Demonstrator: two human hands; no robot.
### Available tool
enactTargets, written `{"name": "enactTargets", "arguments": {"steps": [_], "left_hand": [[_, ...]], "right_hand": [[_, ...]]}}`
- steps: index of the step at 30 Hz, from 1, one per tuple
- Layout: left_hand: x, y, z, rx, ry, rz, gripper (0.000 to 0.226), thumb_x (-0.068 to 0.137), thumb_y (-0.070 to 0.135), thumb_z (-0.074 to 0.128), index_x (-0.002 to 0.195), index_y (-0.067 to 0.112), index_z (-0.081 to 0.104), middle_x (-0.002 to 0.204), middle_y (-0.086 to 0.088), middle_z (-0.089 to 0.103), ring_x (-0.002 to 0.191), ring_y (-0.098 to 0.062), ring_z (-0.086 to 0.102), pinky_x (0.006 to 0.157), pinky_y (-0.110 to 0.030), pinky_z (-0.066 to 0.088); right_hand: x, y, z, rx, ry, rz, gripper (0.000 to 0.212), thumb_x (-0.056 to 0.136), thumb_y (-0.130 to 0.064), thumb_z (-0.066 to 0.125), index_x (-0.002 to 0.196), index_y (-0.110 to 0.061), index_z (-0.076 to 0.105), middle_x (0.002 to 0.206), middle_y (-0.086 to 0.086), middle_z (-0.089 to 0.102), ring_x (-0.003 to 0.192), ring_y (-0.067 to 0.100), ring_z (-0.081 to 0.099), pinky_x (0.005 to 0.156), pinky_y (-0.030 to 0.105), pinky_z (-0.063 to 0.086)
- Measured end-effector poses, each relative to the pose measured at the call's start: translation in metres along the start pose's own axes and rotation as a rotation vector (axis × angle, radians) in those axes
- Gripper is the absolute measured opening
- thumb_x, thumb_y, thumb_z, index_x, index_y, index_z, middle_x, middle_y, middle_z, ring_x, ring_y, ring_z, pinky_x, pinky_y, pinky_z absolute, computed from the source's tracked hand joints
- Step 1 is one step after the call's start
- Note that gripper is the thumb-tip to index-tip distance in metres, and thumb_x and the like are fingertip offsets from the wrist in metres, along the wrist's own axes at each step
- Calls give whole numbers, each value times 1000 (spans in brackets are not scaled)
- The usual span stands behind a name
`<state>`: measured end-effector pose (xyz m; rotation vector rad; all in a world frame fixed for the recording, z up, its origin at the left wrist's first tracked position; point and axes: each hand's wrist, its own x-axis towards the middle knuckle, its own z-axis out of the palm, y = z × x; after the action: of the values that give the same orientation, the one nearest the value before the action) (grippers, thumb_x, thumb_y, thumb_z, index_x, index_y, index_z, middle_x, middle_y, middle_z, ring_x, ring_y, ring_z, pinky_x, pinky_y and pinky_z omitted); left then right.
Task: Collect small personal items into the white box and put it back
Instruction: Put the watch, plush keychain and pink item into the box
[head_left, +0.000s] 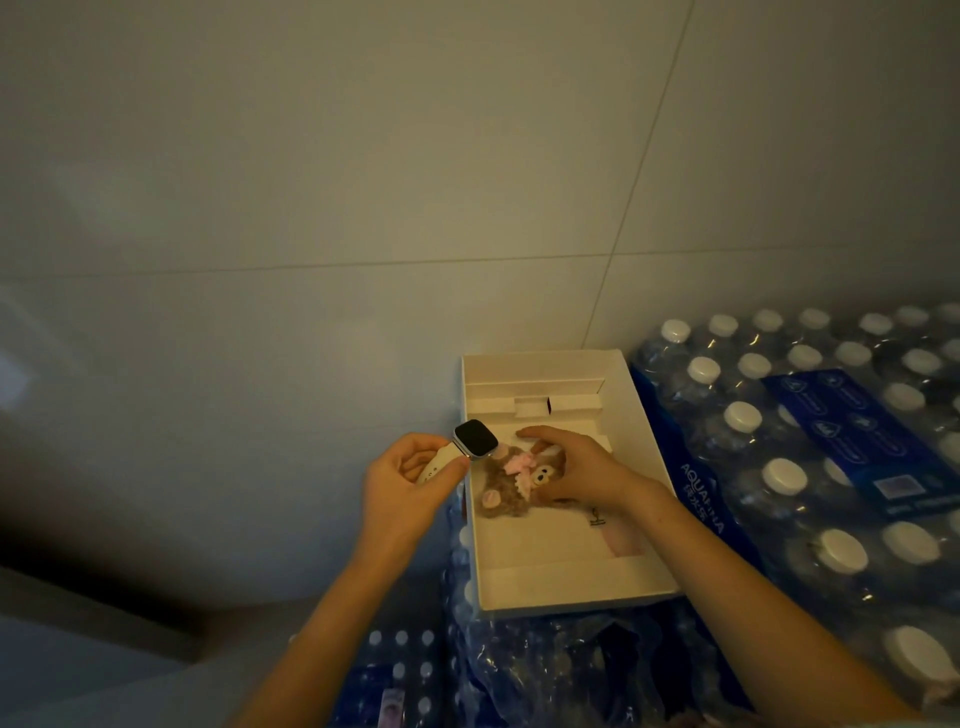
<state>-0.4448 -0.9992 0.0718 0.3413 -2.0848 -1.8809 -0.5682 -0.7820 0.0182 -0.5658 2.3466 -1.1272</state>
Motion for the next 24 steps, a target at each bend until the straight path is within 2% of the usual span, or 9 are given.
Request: {"name": "enactTargets", "arguments": {"steps": [3, 7, 10, 13, 15, 19, 21, 24], "left_hand": [[3, 3, 7, -14, -20, 6, 17, 76, 7, 74, 92, 8, 68, 84, -4, 72, 78, -10, 69, 68, -19, 54], [5, 9, 19, -45, -34, 20, 18, 75, 5, 75, 91, 7, 68, 83, -4, 72, 78, -11, 69, 68, -18, 54], [6, 15, 30, -59, -34, 27, 19, 74, 5, 76, 91, 6, 68, 84, -5, 72, 77, -10, 68, 66, -16, 52], [4, 23, 44, -75, -35, 56, 19, 74, 4, 75, 90, 8, 67, 84, -4, 71, 76, -8, 68, 65, -15, 52], [2, 27, 53, -91, -40, 75, 19, 75, 3, 75, 91, 8, 67, 86, -3, 71, 78, -7, 67, 66, -16, 53], [-3, 30, 69, -86, -66, 92, 21, 77, 9, 74, 96, 9, 66, 89, -1, 70, 82, -6, 67, 73, -19, 54], [-7, 28, 75, -79, -76, 95, 22, 78, 11, 74, 98, 9, 65, 90, 0, 70, 83, -5, 67, 74, -18, 53], [-10, 21, 81, -70, -67, 71, 26, 76, 18, 76, 100, 13, 66, 92, 2, 70, 86, -4, 67, 75, -18, 53]], "right_hand": [[-9, -9, -8, 34, 79, -25, 75, 66, -14, 82, 131, -36, 50, 121, -7, 50, 103, 14, 57, 81, 25, 56], [-24, -23, -20, 7, 298, -49, 62, 73, -19, 78, 129, -31, 53, 121, -12, 54, 106, -1, 50, 85, 12, 42], [-39, -32, -26, 135, 440, -62, 39, 82, -17, 71, 119, -24, 61, 109, -11, 62, 100, 2, 56, 84, 16, 46], [-56, -42, -28, 344, 562, -78, 22, 88, -12, 62, 110, -17, 65, 96, 1, 68, 90, 11, 64, 81, 23, 52], [-67, -52, -24, 525, 572, -61, 17, 91, -10, 58, 105, -9, 66, 92, 11, 70, 84, 18, 67, 75, 28, 57], [-75, -68, -10, 757, 413, 43, 23, 93, -18, 55, 106, -3, 66, 95, 18, 71, 87, 26, 69, 74, 32, 58], [-74, -72, -6, 838, 372, 45, 26, 92, -19, 57, 107, 0, 66, 98, 19, 71, 91, 27, 69, 78, 35, 56], [-72, -71, -5, 883, 386, 22, 27, 88, -15, 62, 107, 4, 65, 98, 19, 71, 91, 27, 69, 76, 31, 56]]}}
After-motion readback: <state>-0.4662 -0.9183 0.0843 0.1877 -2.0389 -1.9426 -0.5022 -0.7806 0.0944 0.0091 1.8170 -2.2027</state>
